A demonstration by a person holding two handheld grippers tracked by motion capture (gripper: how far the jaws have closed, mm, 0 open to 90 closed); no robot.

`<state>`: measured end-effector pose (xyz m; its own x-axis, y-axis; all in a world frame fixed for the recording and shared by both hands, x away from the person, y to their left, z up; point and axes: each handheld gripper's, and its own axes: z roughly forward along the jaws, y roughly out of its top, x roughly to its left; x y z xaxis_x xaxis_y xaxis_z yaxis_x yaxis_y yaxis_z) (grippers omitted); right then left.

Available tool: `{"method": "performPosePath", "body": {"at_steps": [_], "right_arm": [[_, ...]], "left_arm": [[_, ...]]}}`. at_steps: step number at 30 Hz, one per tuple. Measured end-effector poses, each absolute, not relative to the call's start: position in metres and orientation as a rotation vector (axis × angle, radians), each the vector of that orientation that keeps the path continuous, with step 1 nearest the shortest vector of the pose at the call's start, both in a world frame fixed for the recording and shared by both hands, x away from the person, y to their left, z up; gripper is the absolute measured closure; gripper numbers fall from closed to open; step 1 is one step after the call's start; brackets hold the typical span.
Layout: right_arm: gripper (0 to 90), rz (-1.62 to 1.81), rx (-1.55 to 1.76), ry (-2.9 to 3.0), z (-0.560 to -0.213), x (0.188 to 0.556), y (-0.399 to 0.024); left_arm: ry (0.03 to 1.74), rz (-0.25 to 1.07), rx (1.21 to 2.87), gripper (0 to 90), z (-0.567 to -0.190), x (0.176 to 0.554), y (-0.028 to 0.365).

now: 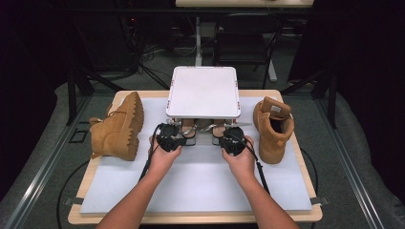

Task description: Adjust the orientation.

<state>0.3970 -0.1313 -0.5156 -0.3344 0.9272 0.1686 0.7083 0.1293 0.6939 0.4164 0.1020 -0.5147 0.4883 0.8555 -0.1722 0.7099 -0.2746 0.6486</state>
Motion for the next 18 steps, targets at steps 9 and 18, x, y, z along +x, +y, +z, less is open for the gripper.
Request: {"method": "performPosePath", "body": {"at_steps": [9, 18], "right_arm": [[90.0, 1.036, 1.601, 2.097, -0.5169, 0.4006, -0.1305], [90.0, 1.024, 1.605, 2.116, -0.5170, 0.3956, -0.1314]], "left_arm": [[1.309, 0.286, 2.032, 90.0, -0.5161, 0.4214, 0.1012], [1.293, 0.282, 2.050, 90.0, -0.5150, 0.4152, 0.1058]]}}
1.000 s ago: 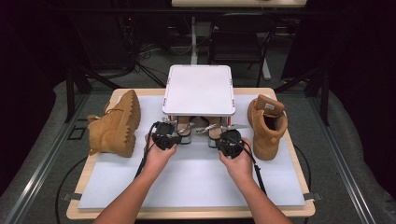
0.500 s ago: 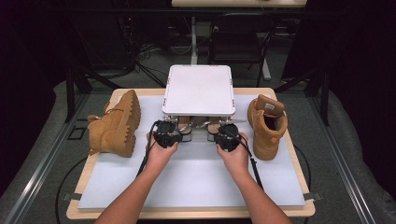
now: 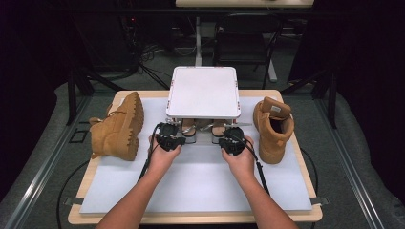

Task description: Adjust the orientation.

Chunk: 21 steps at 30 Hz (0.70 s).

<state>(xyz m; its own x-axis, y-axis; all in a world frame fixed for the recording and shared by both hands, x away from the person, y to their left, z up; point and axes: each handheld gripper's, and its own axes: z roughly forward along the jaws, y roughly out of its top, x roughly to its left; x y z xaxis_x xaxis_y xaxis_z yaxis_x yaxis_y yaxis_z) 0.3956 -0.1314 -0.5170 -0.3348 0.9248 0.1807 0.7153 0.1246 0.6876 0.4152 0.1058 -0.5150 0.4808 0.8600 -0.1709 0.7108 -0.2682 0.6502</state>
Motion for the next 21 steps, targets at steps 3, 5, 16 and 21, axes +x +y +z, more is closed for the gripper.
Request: {"method": "performPosePath", "body": {"at_steps": [3, 5, 16, 21], "right_arm": [[90.0, 1.032, 1.576, 2.121, -0.516, 0.388, -0.131], [90.0, 1.016, 1.547, 2.140, -0.514, 0.381, -0.132], [77.1, 1.047, 1.430, 2.183, -0.499, 0.344, -0.145], [70.8, 1.038, 1.425, 2.196, -0.499, 0.329, -0.154]], "left_arm": [[1.276, 0.273, 2.062, 90.0, -0.515, 0.408, 0.110], [1.268, 0.271, 2.061, 90.0, -0.515, 0.404, 0.113], [1.229, 0.229, 2.057, 80.6, -0.516, 0.375, 0.143], [1.189, 0.258, 2.078, 73.1, -0.517, 0.360, 0.152]]}}
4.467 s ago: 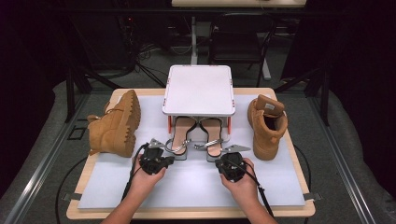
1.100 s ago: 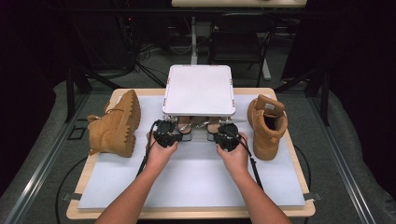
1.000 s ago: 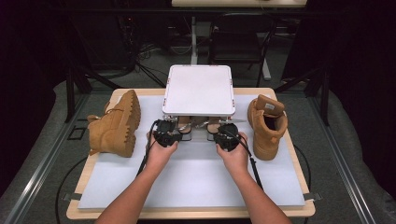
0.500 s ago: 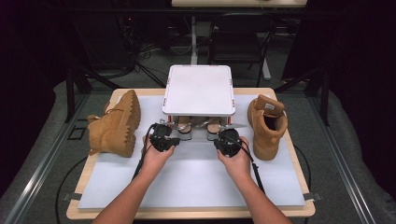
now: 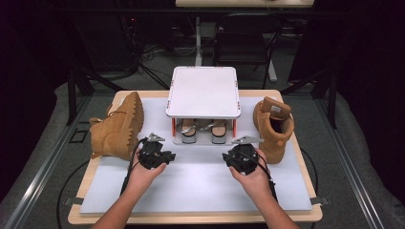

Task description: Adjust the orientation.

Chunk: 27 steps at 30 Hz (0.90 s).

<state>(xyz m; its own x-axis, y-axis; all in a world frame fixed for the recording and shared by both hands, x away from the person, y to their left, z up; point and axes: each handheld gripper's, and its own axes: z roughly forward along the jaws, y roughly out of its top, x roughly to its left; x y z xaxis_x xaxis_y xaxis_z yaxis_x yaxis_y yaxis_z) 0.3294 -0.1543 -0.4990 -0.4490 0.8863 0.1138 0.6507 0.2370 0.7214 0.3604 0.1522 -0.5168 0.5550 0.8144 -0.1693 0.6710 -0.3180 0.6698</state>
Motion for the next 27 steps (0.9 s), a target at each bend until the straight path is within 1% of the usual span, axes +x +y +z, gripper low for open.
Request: {"method": "performPosePath", "body": {"at_steps": [3, 5, 6, 9, 14, 17, 19, 20, 21, 27], "right_arm": [[68.4, 1.023, 1.413, 2.201, -0.501, 0.320, -0.160], [67.6, 1.026, 1.410, 2.200, -0.502, 0.317, -0.162], [67.5, 1.029, 1.394, 2.199, -0.505, 0.312, -0.167], [68.2, 1.016, 1.380, 2.197, -0.512, 0.302, -0.168], [68.9, 1.033, 1.390, 2.180, -0.511, 0.292, -0.176], [66.2, 1.094, 1.420, 2.133, -0.512, 0.279, -0.184], [64.1, 1.114, 1.428, 2.100, -0.519, 0.269, -0.188], [64.1, 1.114, 1.428, 2.100, -0.519, 0.269, -0.188], [60.4, 1.104, 1.390, 2.067, -0.522, 0.265, -0.193], [55.8, 1.091, 1.338, 2.006, -0.525, 0.271, -0.204]], "left_arm": [[1.183, 0.261, 2.090, 68.8, -0.517, 0.350, 0.162], [1.173, 0.255, 2.097, 67.8, -0.517, 0.348, 0.165], [1.161, 0.255, 2.107, 64.7, -0.519, 0.345, 0.168], [1.145, 0.279, 2.128, 62.2, -0.523, 0.337, 0.172], [1.131, 0.274, 2.129, 60.0, -0.526, 0.328, 0.177], [1.137, 0.258, 2.120, 59.1, -0.529, 0.323, 0.179], [1.145, 0.247, 2.105, 57.7, -0.532, 0.321, 0.181], [1.145, 0.247, 2.105, 57.1, -0.532, 0.321, 0.181], [1.141, 0.256, 2.100, 56.4, -0.534, 0.319, 0.182], [1.144, 0.260, 2.117, 53.5, -0.540, 0.320, 0.187]]}}
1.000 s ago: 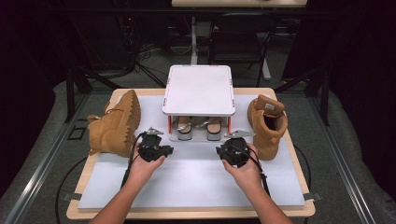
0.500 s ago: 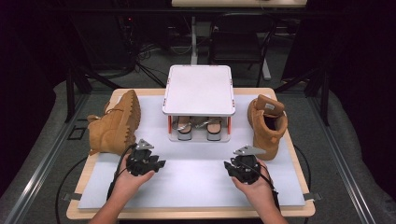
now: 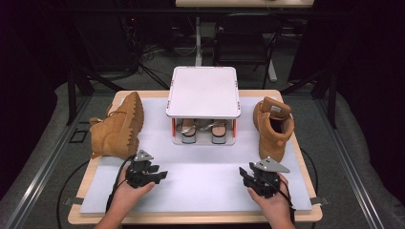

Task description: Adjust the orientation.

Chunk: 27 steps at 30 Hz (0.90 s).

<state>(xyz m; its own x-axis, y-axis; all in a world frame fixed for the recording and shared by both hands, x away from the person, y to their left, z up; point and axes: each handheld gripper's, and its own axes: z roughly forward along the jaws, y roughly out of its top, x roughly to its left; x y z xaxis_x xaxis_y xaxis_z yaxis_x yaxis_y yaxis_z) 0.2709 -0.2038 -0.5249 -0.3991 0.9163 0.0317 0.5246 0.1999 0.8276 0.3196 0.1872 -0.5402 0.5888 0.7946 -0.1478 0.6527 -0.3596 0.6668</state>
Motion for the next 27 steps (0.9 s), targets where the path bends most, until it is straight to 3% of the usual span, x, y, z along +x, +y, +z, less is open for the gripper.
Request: {"method": "performPosePath", "body": {"at_steps": [13, 23, 27], "right_arm": [[57.5, 1.041, 1.431, 2.012, -0.541, 0.289, -0.219], [56.8, 1.045, 1.428, 2.056, -0.542, 0.287, -0.210], [55.4, 1.042, 1.423, 2.069, -0.542, 0.288, -0.208]], "left_arm": [[1.251, 0.331, 2.038, 51.1, -0.535, 0.326, 0.215], [1.336, 0.306, 1.909, 54.3, -0.505, 0.325, 0.257], [1.384, 0.348, 1.867, 50.1, -0.493, 0.323, 0.273]]}}
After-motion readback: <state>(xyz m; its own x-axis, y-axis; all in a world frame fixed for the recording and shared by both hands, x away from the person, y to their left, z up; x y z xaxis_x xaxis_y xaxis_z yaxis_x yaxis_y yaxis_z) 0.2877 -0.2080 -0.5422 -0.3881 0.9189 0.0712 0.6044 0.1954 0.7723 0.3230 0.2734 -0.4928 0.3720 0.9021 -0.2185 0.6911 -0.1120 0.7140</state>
